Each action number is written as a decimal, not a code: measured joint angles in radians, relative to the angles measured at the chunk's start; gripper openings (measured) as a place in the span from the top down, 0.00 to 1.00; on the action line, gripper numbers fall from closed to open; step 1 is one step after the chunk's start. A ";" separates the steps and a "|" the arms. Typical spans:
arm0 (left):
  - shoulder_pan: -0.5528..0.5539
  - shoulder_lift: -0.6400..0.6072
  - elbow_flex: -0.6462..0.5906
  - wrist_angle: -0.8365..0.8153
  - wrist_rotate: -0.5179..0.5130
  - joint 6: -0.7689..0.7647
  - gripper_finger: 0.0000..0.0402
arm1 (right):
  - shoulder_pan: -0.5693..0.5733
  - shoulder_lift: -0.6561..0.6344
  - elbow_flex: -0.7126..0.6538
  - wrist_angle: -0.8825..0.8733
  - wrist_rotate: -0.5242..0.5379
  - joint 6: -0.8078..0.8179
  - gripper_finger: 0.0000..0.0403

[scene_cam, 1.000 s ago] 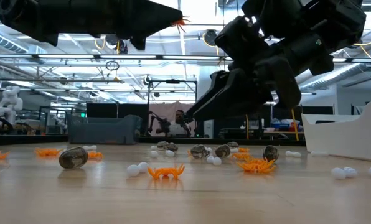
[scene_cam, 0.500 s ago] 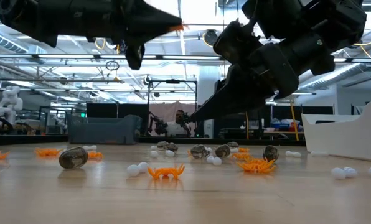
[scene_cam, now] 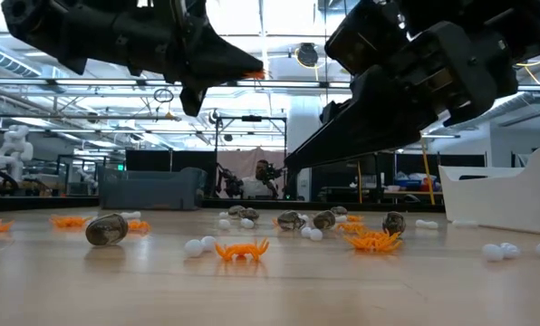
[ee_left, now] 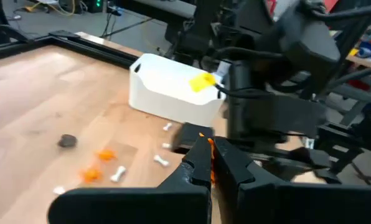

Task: Sort Halloween decoration
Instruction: Put the orange spider toy into the black bin

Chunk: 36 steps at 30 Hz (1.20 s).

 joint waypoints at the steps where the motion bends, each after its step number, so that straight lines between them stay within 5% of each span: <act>1: 0.012 -0.014 0.000 -0.023 0.016 0.000 1.00 | 0.001 0.000 0.000 0.000 0.001 0.000 0.60; 11: 0.140 -0.271 0.001 -0.425 0.048 0.092 1.00 | -0.001 0.000 0.001 0.000 0.004 -0.026 0.60; 20: 0.288 -0.360 0.001 -0.710 -0.192 0.235 1.00 | -0.032 0.000 0.001 0.000 0.005 -0.092 0.60; 36: 0.699 -0.362 0.065 -0.915 -0.014 0.202 1.00 | -0.112 0.000 0.001 0.000 0.004 -0.230 0.60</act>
